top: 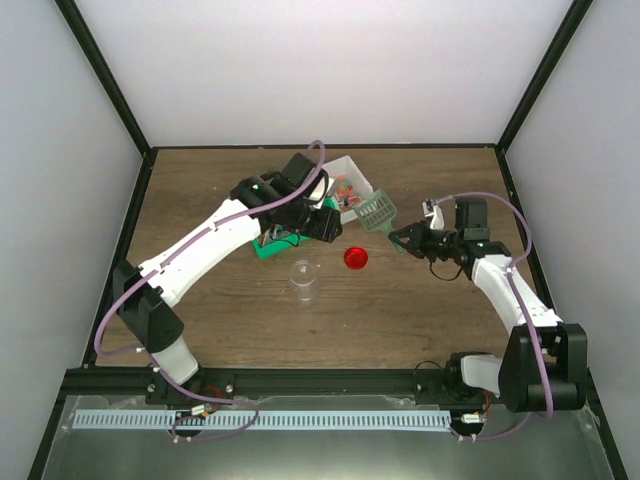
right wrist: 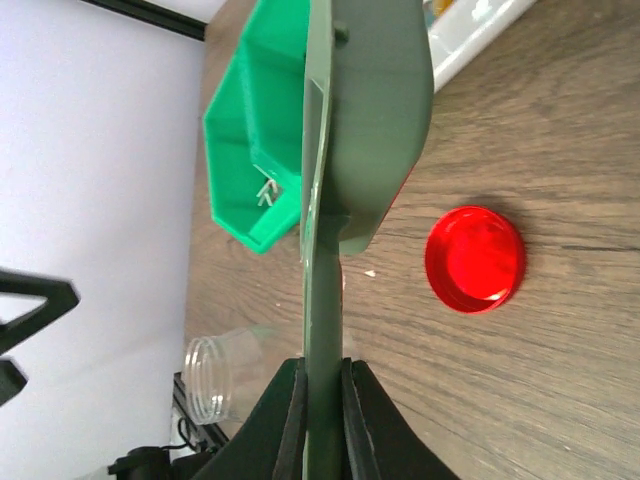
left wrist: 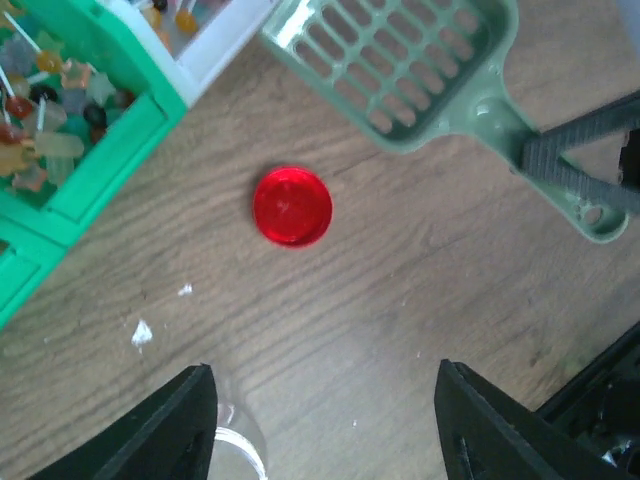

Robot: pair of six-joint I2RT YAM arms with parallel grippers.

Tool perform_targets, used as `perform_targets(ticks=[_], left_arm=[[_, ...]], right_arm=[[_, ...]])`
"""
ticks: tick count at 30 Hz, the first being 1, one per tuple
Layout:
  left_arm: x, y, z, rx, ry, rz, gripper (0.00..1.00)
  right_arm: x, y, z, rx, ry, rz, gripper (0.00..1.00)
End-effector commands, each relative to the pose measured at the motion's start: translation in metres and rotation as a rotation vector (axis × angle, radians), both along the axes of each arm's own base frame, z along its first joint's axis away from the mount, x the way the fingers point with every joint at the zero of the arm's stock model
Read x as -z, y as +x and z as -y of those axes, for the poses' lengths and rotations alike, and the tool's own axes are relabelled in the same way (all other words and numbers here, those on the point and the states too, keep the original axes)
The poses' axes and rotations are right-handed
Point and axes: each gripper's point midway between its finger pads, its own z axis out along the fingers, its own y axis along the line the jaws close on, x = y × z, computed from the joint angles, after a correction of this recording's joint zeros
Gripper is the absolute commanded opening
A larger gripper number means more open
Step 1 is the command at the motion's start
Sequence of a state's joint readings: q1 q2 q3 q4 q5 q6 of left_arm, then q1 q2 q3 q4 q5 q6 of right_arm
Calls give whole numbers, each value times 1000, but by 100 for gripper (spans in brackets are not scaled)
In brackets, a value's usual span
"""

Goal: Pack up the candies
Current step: Scoop the fake candies from the storage box.

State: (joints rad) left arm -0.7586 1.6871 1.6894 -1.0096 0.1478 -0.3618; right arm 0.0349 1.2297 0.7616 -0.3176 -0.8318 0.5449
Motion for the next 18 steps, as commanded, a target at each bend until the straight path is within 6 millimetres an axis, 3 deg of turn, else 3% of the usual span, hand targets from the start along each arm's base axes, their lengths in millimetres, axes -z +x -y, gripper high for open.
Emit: perform_targets(ticks=[1,5,6,12,15,18], left_arm=[[-18,36,14,-51,-117,82,68],[-19,59,36,-41,-197,104,97],[-17,65,39,-38,-196,117,100],[-20,99,39,-22,-276,144,100],[-13,123,20,-25,-276,110,100],[-26,143,6,-17,-311,150,100]], right_arm=[[-41,0,-10,-46,117,54,4],[-52,-8,-18,-88,169,48,4],[-54,-12,-21,-99,179,56,4],[-72,-25,-33,-157,280,104,7],[-76,-24,-34,-174,251,135,8],[-78,-27,-38,-222,241,154,8]])
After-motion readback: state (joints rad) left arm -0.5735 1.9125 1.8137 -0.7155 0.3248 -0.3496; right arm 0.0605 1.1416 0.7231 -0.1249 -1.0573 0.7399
